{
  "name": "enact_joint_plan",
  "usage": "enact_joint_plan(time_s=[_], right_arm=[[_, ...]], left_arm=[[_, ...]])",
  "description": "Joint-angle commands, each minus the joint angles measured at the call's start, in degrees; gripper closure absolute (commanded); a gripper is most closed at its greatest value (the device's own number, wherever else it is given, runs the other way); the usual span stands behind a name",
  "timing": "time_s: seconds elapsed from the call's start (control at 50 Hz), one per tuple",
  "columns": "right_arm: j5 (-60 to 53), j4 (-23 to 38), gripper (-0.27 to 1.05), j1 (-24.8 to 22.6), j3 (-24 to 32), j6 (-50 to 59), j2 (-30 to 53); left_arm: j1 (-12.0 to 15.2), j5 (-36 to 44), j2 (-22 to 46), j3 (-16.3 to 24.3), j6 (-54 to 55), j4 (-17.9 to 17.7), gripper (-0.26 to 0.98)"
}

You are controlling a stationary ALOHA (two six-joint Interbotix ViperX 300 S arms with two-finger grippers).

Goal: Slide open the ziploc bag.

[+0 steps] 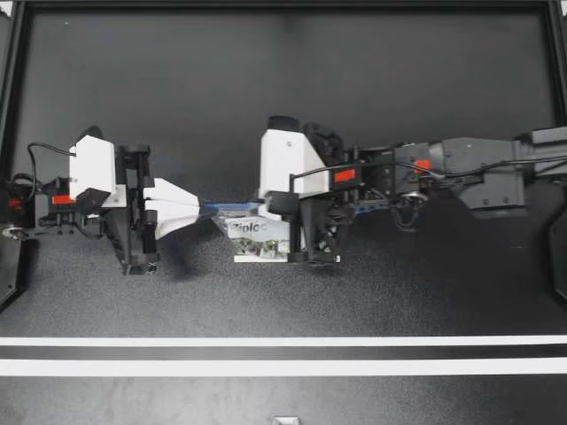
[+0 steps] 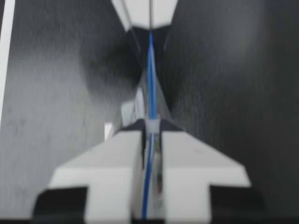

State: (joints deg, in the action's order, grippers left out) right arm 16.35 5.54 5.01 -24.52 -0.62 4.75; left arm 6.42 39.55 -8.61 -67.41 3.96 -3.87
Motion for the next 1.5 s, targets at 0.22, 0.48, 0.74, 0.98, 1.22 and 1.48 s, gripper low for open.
enact_joint_plan(time_s=[0.22, 0.48, 0.74, 0.98, 1.22, 1.48], right_arm=[[1.6, 0.4, 0.92, 0.6, -5.4, 0.0, -7.6], [2.4, 0.4, 0.92, 1.1, -11.3, 0.5, -13.4], [2.4, 0.3, 0.92, 1.3, -17.3, 0.9, -19.5], [2.4, 0.1, 0.92, 1.3, -20.1, 1.9, -21.9], [2.3, 0.1, 0.92, 1.3, -21.4, 1.9, -23.2], [-0.3, 0.1, 0.90, 1.3, -21.9, 2.0, -22.9]], left_arm=[[0.3, 0.2, -0.4, -0.8, -0.2, -1.2, 0.91], [0.3, 0.1, -0.7, -1.1, -0.6, -1.8, 0.91], [0.3, -0.2, -0.3, -0.2, -0.9, -1.8, 0.91], [0.3, -0.3, -0.3, 0.4, -0.9, -1.8, 0.91], [0.3, -0.3, -0.3, 0.3, -0.9, -1.8, 0.91], [0.3, -0.3, -0.6, 0.5, -1.4, -1.4, 0.90]])
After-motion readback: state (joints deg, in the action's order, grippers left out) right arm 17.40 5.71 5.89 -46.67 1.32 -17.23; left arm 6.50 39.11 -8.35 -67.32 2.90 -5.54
